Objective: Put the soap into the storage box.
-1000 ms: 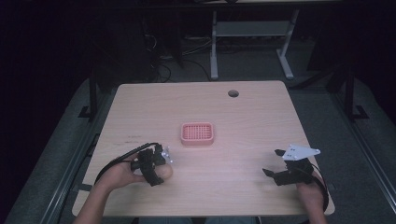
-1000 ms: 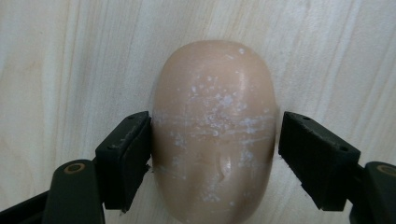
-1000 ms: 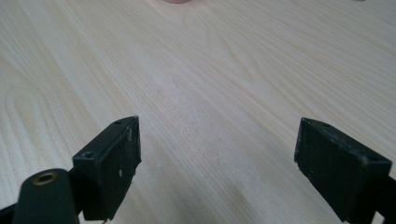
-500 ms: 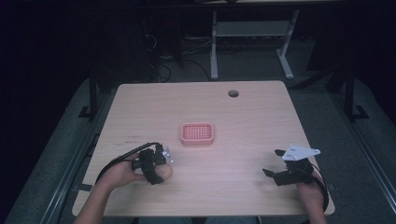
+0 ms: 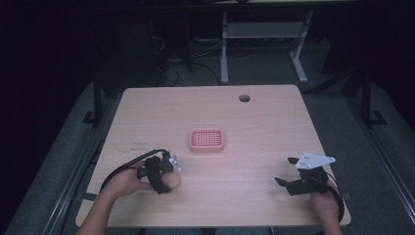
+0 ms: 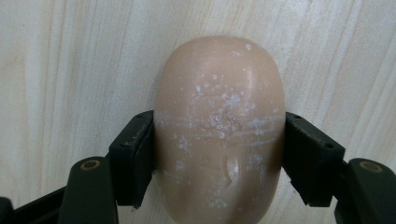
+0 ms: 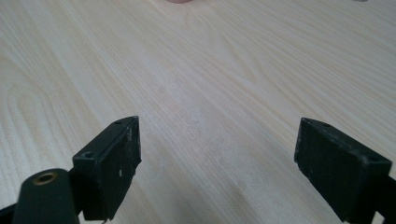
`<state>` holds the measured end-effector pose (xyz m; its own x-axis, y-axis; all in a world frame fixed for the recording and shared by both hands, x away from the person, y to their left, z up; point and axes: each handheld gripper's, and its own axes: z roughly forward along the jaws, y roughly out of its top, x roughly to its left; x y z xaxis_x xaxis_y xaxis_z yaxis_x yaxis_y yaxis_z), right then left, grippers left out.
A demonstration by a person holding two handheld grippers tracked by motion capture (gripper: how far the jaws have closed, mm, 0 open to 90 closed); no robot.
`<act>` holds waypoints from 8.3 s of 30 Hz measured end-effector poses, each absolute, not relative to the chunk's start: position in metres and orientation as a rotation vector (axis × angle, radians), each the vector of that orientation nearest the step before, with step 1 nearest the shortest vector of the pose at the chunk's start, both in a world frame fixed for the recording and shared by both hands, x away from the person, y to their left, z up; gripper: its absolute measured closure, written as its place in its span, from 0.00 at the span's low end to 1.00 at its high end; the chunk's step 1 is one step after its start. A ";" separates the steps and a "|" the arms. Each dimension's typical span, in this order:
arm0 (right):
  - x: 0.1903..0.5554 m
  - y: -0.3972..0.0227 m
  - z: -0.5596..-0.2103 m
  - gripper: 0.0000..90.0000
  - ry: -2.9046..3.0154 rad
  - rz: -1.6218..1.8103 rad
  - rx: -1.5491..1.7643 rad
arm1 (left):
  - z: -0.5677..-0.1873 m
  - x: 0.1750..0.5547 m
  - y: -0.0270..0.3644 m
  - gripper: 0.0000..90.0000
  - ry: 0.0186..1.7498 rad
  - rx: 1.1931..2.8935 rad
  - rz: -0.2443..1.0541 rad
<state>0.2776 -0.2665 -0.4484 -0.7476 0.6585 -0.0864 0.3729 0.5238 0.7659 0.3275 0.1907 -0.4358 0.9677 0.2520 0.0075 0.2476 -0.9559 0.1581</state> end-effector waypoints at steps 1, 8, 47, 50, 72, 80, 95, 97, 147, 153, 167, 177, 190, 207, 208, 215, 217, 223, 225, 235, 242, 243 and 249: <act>0.277 -0.266 -0.448 0.16 2.398 1.081 0.854 | -0.436 0.327 0.190 0.36 0.376 2.965 0.042; 0.277 -0.268 -0.449 0.16 2.397 1.083 0.863 | -0.436 0.330 0.191 0.36 0.380 2.958 0.044; 0.283 -0.269 -0.454 0.16 2.429 1.102 0.877 | -0.392 0.368 0.178 0.36 0.405 2.911 0.047; 0.283 -0.269 -0.454 0.16 2.428 1.098 0.873 | -0.388 0.370 0.178 0.36 0.411 2.904 0.048; 0.286 -0.265 -0.453 0.16 2.410 1.086 0.873 | -0.381 0.397 0.157 0.36 0.419 2.917 0.030; 0.288 -0.266 -0.454 0.16 2.407 1.080 0.863 | -0.377 0.409 0.145 0.36 0.403 2.928 0.023; 0.288 -0.255 -0.455 0.16 2.430 1.081 0.869 | -0.381 0.435 0.122 0.36 0.402 2.937 -0.016; 0.289 -0.255 -0.456 0.16 2.436 1.076 0.875 | -0.381 0.438 0.118 0.36 0.400 2.939 -0.015; 0.291 -0.264 -0.456 0.16 2.419 1.083 0.884 | -0.383 0.489 0.067 0.36 0.315 2.966 0.004; 0.291 -0.265 -0.454 0.16 2.406 1.095 0.880 | -0.387 0.488 0.063 0.36 0.270 2.980 0.019; 0.291 -0.266 -0.453 0.16 2.397 1.103 0.872 | -0.399 0.488 0.057 0.36 0.211 3.010 0.014; 0.292 -0.266 -0.453 0.16 2.397 1.092 0.856 | -0.405 0.488 0.054 0.36 0.210 3.028 0.010; 0.293 -0.267 -0.454 0.16 2.398 1.084 0.851 | -0.408 0.489 0.054 0.36 0.218 3.034 -0.001; 0.293 -0.267 -0.454 0.16 2.389 1.094 0.856 | -0.413 0.491 0.052 0.36 0.231 3.036 -0.032; 0.293 -0.267 -0.454 0.16 2.388 1.095 0.857 | -0.413 0.491 0.052 0.36 0.235 3.035 -0.036; 0.293 -0.268 -0.453 0.16 2.384 1.095 0.858 | -0.413 0.492 0.052 0.35 0.240 3.043 -0.027; 0.293 -0.268 -0.453 0.16 2.386 1.090 0.854 | -0.413 0.492 0.052 0.35 0.239 3.042 -0.026; 0.292 -0.268 -0.453 0.16 2.384 1.096 0.856 | -0.413 0.492 0.053 0.35 0.236 3.046 -0.020; 0.292 -0.268 -0.453 0.16 2.384 1.095 0.857 | -0.413 0.492 0.053 0.35 0.235 3.048 -0.020; 0.292 -0.266 -0.454 0.16 2.385 1.095 0.864 | -0.405 0.492 0.055 0.28 0.274 3.013 0.007; 0.292 -0.264 -0.453 0.16 2.392 1.086 0.846 | -0.399 0.487 0.055 0.26 0.255 3.014 0.015; 0.291 -0.262 -0.454 0.16 2.393 1.097 0.865 | -0.396 0.485 0.054 0.26 0.239 3.002 0.026; 0.290 -0.265 -0.453 0.16 2.388 1.087 0.861 | -0.393 0.482 0.053 0.26 0.236 2.986 0.027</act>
<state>0.2899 -0.2649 -0.4534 -0.7411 0.6661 -0.0840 0.3741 0.5137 0.7721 0.4820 0.0530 -0.3925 0.9875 0.1578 0.0065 0.1551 -0.9769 0.1466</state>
